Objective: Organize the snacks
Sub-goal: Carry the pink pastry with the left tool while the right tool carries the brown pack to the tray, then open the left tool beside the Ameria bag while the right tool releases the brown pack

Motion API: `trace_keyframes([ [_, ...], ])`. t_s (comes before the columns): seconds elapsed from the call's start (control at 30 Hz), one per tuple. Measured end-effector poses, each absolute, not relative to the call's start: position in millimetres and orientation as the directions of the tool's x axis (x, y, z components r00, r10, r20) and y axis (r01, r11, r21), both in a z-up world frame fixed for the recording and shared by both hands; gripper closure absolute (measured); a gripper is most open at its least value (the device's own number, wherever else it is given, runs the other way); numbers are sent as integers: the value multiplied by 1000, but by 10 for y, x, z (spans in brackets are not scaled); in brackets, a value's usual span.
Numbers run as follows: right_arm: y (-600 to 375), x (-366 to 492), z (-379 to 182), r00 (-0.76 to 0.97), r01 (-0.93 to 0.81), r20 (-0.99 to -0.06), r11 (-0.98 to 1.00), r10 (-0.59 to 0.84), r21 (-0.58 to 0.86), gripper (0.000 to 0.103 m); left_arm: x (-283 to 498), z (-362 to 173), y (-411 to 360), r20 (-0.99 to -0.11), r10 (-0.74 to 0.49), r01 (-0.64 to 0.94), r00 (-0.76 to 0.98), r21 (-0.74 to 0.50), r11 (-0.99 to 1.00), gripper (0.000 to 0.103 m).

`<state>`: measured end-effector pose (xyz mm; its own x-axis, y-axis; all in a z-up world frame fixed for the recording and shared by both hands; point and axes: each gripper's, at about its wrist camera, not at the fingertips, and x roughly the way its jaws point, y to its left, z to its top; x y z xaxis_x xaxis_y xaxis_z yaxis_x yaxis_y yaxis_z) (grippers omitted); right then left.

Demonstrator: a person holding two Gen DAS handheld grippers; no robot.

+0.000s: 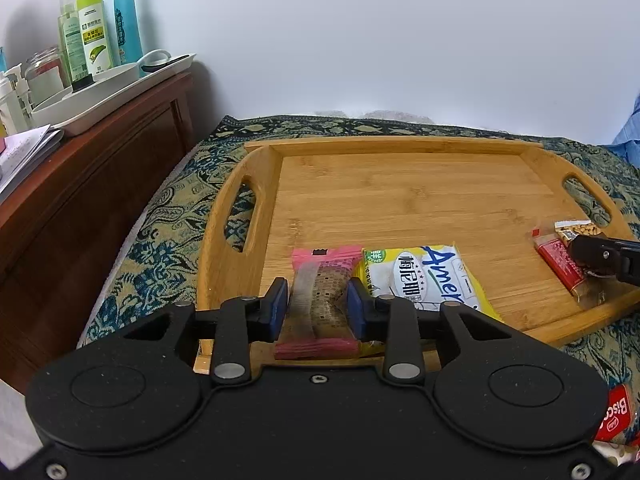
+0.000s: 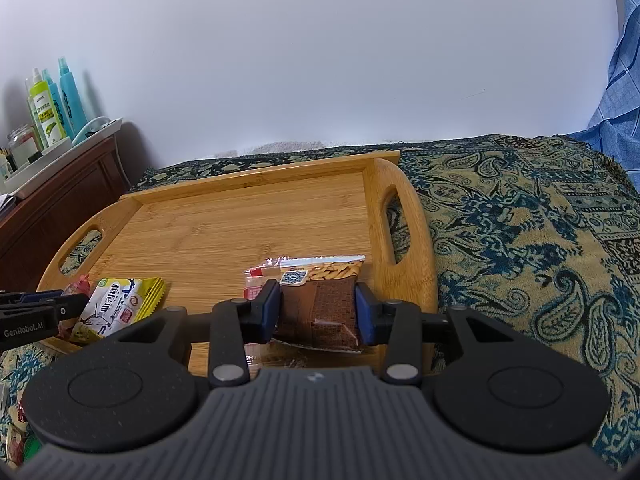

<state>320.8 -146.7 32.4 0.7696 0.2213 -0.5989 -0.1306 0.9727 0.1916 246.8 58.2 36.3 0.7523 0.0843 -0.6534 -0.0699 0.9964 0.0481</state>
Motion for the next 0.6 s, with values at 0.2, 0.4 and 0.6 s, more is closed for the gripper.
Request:
trace_keyframes([
  [0.2, -1466, 3210, 321, 769, -130, -599, 972, 223, 196, 55, 2461, 355, 570, -653, 83, -67, 753, 49, 997, 71],
  [0.4, -1475, 3212, 316, 767, -131, -599, 970, 230, 206, 52, 2460, 353, 566, -652, 83, -67, 754, 49, 997, 71],
  [0.6, -1480, 3209, 316, 765, -132, -600, 968, 235, 211, 50, 2443, 355, 563, -653, 80, -64, 753, 48, 997, 67],
])
